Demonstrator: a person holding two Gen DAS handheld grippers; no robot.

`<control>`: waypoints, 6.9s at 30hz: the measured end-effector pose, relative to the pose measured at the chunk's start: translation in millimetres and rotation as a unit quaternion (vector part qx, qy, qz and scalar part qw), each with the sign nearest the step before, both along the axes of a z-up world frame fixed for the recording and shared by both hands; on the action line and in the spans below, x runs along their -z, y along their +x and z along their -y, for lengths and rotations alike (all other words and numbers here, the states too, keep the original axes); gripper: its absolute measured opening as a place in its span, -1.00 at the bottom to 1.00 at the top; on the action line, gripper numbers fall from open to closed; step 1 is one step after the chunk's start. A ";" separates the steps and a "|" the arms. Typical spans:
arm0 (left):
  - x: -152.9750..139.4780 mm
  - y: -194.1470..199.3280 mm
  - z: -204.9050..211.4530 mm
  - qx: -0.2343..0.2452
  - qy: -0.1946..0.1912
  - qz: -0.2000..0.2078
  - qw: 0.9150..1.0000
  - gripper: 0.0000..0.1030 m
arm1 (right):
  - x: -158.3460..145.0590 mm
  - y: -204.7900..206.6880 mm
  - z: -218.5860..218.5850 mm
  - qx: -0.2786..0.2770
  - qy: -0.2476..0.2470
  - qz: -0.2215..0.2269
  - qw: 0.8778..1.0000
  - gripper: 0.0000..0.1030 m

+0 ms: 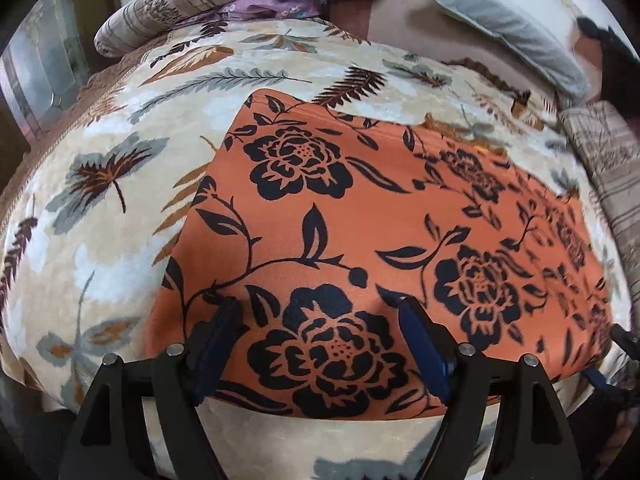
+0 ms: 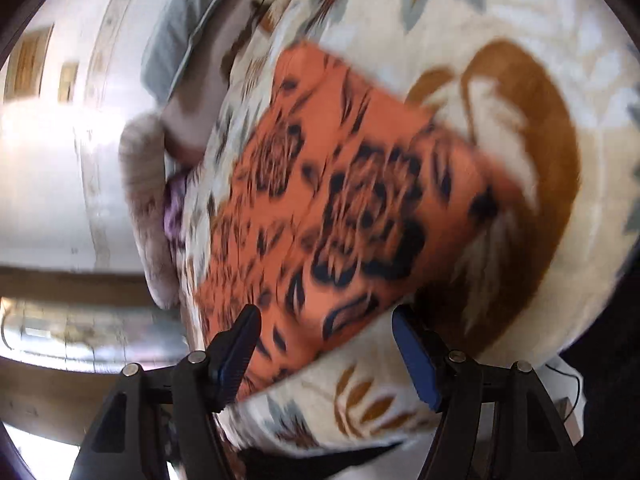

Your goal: Fold small clothes

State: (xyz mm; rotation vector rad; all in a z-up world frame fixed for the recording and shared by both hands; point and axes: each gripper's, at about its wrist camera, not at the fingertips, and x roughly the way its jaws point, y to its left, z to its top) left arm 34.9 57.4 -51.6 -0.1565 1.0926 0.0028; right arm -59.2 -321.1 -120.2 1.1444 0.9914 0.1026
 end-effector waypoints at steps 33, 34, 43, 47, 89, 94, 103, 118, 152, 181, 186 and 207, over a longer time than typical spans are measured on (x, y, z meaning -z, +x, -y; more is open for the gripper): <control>10.7 12.2 54.0 0.054 0.050 0.013 0.997 0.63 | -53.0 37.6 81.2 0.005 -0.105 0.025 0.994 0.29; 11.0 12.2 54.1 0.055 0.051 0.014 0.997 0.64 | -52.5 52.3 82.1 -0.013 -0.101 0.023 0.994 0.29; 11.7 13.6 51.7 0.056 0.050 0.015 0.997 0.67 | -22.9 170.8 55.8 -0.143 -0.123 -0.015 0.982 0.30; 12.4 12.8 51.6 0.057 0.051 0.020 0.997 0.69 | -28.2 192.0 28.8 -0.203 -0.174 -0.008 0.964 -0.51; -17.9 -25.8 -77.9 -0.097 -0.027 -0.009 0.995 0.20 | -35.8 81.8 -53.6 -0.205 -0.157 0.061 0.964 0.20; 22.5 -16.0 -85.9 -0.095 -0.060 -0.070 0.991 0.10 | -33.3 83.4 -53.3 -0.203 -0.147 0.064 0.966 0.20; -17.6 10.7 -82.9 -0.082 -0.067 -0.025 0.994 0.08 | -30.9 80.5 -48.7 -0.196 -0.137 0.070 0.968 0.21; 17.1 116.6 -72.8 -0.079 0.002 -0.060 0.995 0.47 | -27.4 79.3 -41.5 -0.196 -0.119 0.081 0.970 0.21; -0.5 -27.4 -54.5 -0.071 0.029 -0.001 0.997 0.51 | -28.7 74.5 -39.8 -0.181 -0.115 0.089 0.973 0.21; -13.6 -35.0 -31.3 -0.066 0.053 0.034 0.996 0.51 | -30.7 72.4 -40.8 -0.182 -0.122 0.093 0.971 0.21; -18.9 -28.4 -21.5 -0.047 0.056 0.048 0.996 0.51 | -31.2 72.0 -41.0 -0.183 -0.126 0.094 0.971 0.21; 15.3 -3.3 10.5 0.012 0.090 0.000 0.996 0.55 | -36.5 51.4 6.1 -0.128 -0.080 0.046 0.988 0.31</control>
